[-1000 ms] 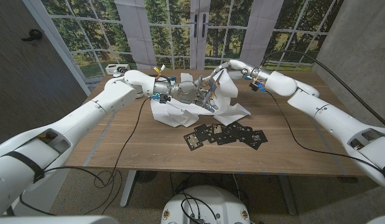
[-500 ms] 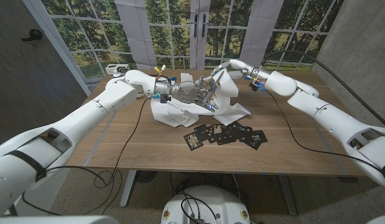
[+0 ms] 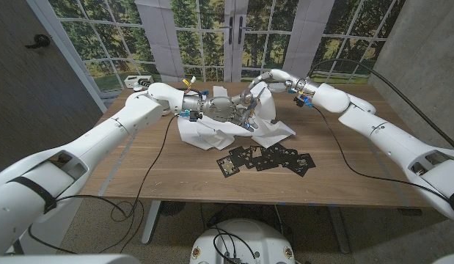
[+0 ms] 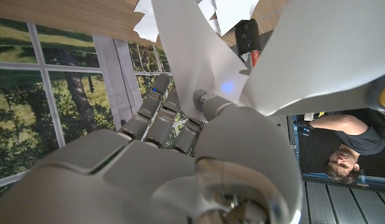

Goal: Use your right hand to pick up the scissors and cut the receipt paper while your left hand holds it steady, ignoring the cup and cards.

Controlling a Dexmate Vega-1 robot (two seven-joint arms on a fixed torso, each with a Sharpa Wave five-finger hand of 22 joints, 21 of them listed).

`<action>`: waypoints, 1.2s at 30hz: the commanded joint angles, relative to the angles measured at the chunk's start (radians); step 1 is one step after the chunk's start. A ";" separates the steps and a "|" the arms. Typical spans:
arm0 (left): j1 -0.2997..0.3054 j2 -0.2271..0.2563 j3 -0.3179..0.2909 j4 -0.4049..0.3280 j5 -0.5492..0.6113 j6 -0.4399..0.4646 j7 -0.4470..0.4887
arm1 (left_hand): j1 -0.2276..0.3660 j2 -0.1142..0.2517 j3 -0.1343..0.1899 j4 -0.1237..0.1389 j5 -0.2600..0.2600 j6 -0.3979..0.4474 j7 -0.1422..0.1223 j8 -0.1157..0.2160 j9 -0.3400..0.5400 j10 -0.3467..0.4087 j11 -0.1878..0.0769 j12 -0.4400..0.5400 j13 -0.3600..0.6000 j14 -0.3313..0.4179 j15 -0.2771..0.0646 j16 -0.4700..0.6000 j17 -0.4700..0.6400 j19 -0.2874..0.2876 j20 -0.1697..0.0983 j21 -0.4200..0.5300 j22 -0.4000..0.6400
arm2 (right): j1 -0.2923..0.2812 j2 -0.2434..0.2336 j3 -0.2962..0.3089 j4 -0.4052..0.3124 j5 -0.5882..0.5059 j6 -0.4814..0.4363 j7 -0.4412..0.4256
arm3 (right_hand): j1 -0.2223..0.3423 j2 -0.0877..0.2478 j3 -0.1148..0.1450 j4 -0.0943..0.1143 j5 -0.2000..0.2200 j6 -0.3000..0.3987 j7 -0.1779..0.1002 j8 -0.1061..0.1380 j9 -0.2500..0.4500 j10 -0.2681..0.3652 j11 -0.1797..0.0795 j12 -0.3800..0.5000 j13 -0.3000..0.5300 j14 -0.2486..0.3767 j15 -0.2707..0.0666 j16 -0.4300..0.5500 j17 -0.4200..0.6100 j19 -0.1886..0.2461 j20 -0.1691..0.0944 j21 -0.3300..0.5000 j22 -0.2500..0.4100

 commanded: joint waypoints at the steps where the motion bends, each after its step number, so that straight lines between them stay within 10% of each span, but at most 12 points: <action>1: 0.003 -0.006 -0.003 0.010 0.006 -0.029 -0.003 | 0.089 0.076 0.048 -0.027 -0.022 -0.001 -0.002 0.006 0.004 0.030 -0.037 -0.003 0.007 -0.003 -0.008 0.006 0.001 0.009 0.003 0.005 0.003 | 0.001 0.001 0.001 0.000 -0.002 0.001 -0.009 | 0.014 0.001 -0.041 0.038 -0.003 0.007 -0.003 0.005 0.001 0.029 0.020 0.005 0.002 0.004 -0.169 0.005 0.002 -0.009 -0.026 0.005 -0.001; 13: 0.017 -0.006 -0.013 0.004 0.007 -0.048 0.022 | 0.301 0.207 0.187 -0.118 -0.111 -0.024 -0.015 0.010 0.020 0.006 -0.048 -0.017 0.037 -0.005 -0.014 0.004 -0.011 0.015 0.004 0.009 0.003 | -0.015 -0.010 0.008 -0.038 -0.010 -0.018 -0.018 | 0.016 0.000 -0.042 0.039 -0.003 0.008 -0.003 0.005 0.001 0.030 0.020 0.002 0.005 0.007 -0.170 0.008 0.002 -0.010 -0.025 0.007 -0.001; 15: 0.021 -0.006 -0.015 0.001 0.006 -0.045 0.031 | 0.341 0.221 0.238 -0.129 -0.129 -0.029 -0.020 0.012 0.025 0.004 -0.044 -0.019 0.045 -0.005 -0.018 0.006 -0.010 0.016 0.004 0.010 0.004 | -0.018 -0.012 0.010 -0.044 -0.009 -0.022 -0.019 | 0.015 0.000 -0.042 0.039 -0.003 0.009 -0.003 0.005 0.001 0.030 0.020 0.001 0.005 0.006 -0.169 0.007 0.002 -0.010 -0.026 0.007 -0.001; 17: 0.028 -0.007 -0.019 -0.002 0.000 -0.045 0.042 | 0.431 0.214 0.390 -0.142 -0.171 -0.038 -0.019 0.018 0.042 0.000 -0.051 -0.027 0.060 -0.011 -0.017 0.010 -0.001 0.019 0.006 0.016 0.006 | -0.022 -0.016 0.012 -0.053 -0.010 -0.025 -0.020 | 0.016 -0.001 -0.042 0.038 -0.003 0.009 -0.004 0.005 0.001 0.030 0.020 0.000 0.005 0.006 -0.169 0.007 0.001 -0.011 -0.026 0.007 -0.001; 19: 0.033 -0.010 -0.023 -0.002 -0.004 -0.050 0.048 | 0.449 0.224 0.458 -0.133 -0.196 -0.033 -0.027 0.026 0.052 0.009 -0.056 -0.023 0.072 0.001 -0.029 0.016 0.003 0.024 0.006 0.020 0.007 | -0.028 -0.021 0.016 -0.064 -0.009 -0.029 -0.021 | 0.016 0.000 -0.042 0.039 -0.003 0.010 -0.003 0.005 0.001 0.030 0.020 -0.001 0.005 0.005 -0.169 0.007 0.001 -0.011 -0.025 0.007 -0.001; 36: 0.038 -0.019 -0.021 0.002 -0.009 -0.065 0.045 | 0.455 0.216 0.557 -0.107 -0.234 -0.024 -0.044 0.040 0.076 0.016 -0.067 -0.015 0.100 0.004 -0.043 0.011 0.004 0.031 0.006 0.026 0.007 | -0.056 -0.044 0.032 -0.105 -0.005 -0.069 -0.025 | 0.019 0.000 -0.043 0.038 -0.003 0.008 -0.003 0.004 0.001 0.032 0.020 -0.006 0.007 0.008 -0.169 0.009 0.000 -0.013 -0.025 0.008 -0.001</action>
